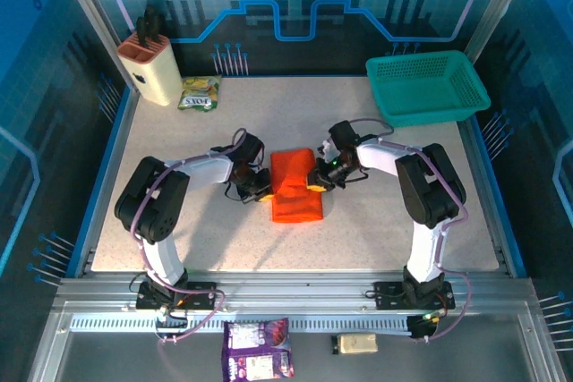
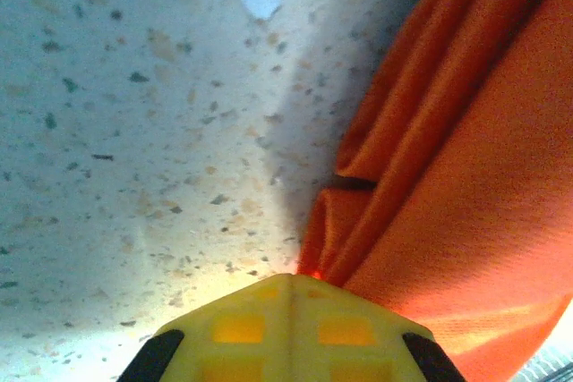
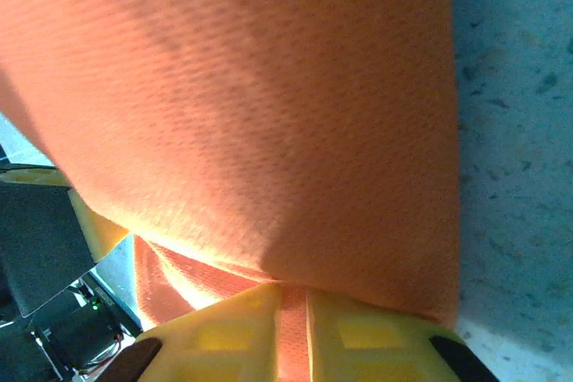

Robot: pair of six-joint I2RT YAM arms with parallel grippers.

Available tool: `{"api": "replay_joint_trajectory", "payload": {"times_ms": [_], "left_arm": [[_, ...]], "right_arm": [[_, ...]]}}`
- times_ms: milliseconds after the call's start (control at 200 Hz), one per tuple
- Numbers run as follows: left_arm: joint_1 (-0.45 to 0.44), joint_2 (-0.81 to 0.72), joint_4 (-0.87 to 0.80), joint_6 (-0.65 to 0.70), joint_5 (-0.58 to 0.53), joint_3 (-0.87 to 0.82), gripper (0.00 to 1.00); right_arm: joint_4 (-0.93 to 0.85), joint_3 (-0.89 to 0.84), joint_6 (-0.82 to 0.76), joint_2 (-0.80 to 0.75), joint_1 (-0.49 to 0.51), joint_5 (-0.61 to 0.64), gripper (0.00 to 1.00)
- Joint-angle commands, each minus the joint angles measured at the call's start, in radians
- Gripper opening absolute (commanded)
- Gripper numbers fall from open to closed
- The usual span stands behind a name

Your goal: Fold the inside-out t-shirt

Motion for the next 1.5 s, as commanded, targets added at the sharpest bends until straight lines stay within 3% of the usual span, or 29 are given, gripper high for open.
{"api": "replay_joint_trajectory", "payload": {"times_ms": [0, 235, 605, 976, 1236, 1491], "left_arm": [[0.008, -0.055, -0.046, 0.046, -0.002, 0.095, 0.03], [0.008, 0.049, -0.043, 0.081, 0.038, 0.217, 0.05], [0.045, 0.256, -0.102, 0.129, -0.029, 0.327, 0.03], [0.058, 0.200, -0.072, 0.135, 0.006, 0.383, 0.06], [0.066, 0.241, -0.080, 0.134, 0.009, 0.455, 0.07], [0.079, 0.358, -0.158, 0.164, -0.059, 0.582, 0.08]], "right_arm": [[-0.023, 0.070, -0.019, -0.040, -0.008, -0.024, 0.16], [-0.038, 0.170, -0.036, 0.051, -0.011, -0.033, 0.16], [0.000, 0.162, -0.016, 0.173, -0.050, 0.020, 0.13], [-0.003, 0.239, -0.010, 0.102, -0.053, -0.031, 0.13], [-0.020, 0.324, -0.020, 0.172, -0.068, -0.049, 0.13], [-0.028, 0.374, -0.025, 0.257, -0.100, -0.013, 0.13]]}}
